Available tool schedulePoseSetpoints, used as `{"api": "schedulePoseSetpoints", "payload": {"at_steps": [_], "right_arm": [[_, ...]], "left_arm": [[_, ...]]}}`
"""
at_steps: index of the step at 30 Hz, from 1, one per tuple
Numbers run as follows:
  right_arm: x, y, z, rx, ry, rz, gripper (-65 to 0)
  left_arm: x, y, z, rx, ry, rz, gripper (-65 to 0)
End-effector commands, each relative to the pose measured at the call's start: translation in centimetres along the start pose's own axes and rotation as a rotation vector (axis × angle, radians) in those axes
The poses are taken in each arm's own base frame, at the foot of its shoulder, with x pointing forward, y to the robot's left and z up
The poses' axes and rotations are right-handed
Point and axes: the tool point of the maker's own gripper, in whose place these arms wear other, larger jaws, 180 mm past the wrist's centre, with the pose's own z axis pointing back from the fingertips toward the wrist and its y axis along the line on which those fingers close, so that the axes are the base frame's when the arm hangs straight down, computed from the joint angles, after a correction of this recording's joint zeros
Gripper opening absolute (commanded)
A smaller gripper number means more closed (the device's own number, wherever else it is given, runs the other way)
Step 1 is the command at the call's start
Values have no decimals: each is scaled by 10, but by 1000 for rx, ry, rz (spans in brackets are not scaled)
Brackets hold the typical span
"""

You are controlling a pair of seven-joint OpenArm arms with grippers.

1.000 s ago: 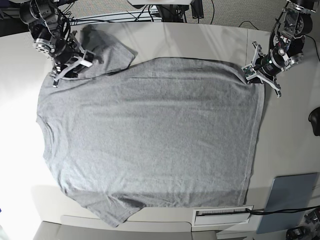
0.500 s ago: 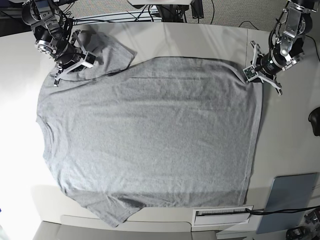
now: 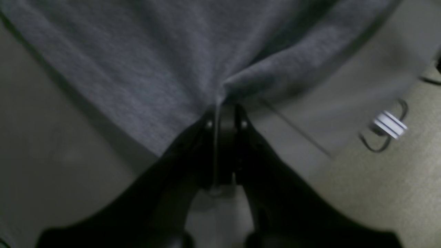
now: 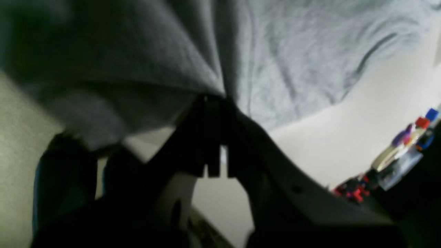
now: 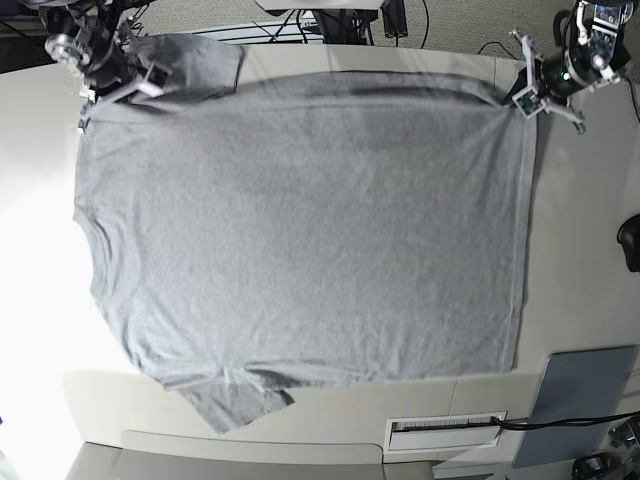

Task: Fold the T-shirt properly
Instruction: 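Lift the held edge with both grippers and fold it over the shirt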

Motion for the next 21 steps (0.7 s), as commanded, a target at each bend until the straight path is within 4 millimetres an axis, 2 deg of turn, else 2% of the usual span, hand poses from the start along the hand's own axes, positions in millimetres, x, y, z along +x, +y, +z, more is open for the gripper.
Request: {"api": "schedulePoseSetpoints", "payload": {"at_steps": [1,6,14,16,18,21], "right_arm": [[-4,-4,7,-17,19,17,-650],[-11,18,17,28,48,18,-650],[-14,29,24,47,67,14,-650],[-13,22,23,22,59,2,-650],[-13,3,21,-52,60,-39,-650],[-14,-29,21,-150,61,-77,-650]], "left_arm": [[-9,0,7,-3,37,-17,-650],[-21,-8,19,-7,67,-5,-650],[-26,-14,28,-8,82,-5,-650],[-23,-10,27,0,71,-8,-650],[-16,-2,25,18,55,-15,-650],[-4,28,24,136,20,29,-650]]}}
